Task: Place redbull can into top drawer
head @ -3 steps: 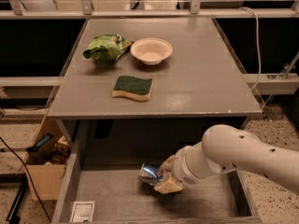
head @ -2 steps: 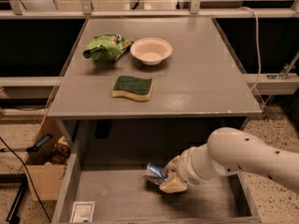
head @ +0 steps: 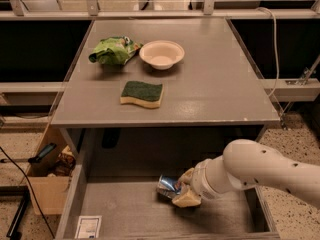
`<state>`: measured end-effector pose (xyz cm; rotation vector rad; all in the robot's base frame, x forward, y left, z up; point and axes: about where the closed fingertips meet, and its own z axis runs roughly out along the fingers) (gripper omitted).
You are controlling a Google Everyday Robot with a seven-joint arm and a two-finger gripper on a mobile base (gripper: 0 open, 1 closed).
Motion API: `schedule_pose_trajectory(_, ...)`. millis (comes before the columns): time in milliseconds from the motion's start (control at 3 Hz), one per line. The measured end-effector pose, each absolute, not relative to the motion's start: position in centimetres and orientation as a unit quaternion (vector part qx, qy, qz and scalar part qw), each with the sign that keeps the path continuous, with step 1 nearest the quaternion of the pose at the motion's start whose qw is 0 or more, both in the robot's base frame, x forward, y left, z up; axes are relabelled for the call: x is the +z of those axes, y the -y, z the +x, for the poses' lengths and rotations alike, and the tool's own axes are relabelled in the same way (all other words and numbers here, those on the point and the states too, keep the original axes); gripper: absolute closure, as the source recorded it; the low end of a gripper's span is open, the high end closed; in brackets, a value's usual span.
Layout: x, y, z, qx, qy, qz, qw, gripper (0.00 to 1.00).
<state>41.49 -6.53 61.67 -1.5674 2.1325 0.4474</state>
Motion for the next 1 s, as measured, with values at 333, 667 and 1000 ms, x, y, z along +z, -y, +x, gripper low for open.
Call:
schedule_pose_trajectory(333,61.67,6.53,41.49,0.162,-0.774,-0.569,0.227,0.53)
schedule_pose_trajectory(667,61.67,6.53,41.49,0.162,-0.774,-0.569,0.227,0.29)
schedule_pose_trajectory(1000,61.67,6.53,41.49,0.162,-0.774,-0.569,0.227,0.06)
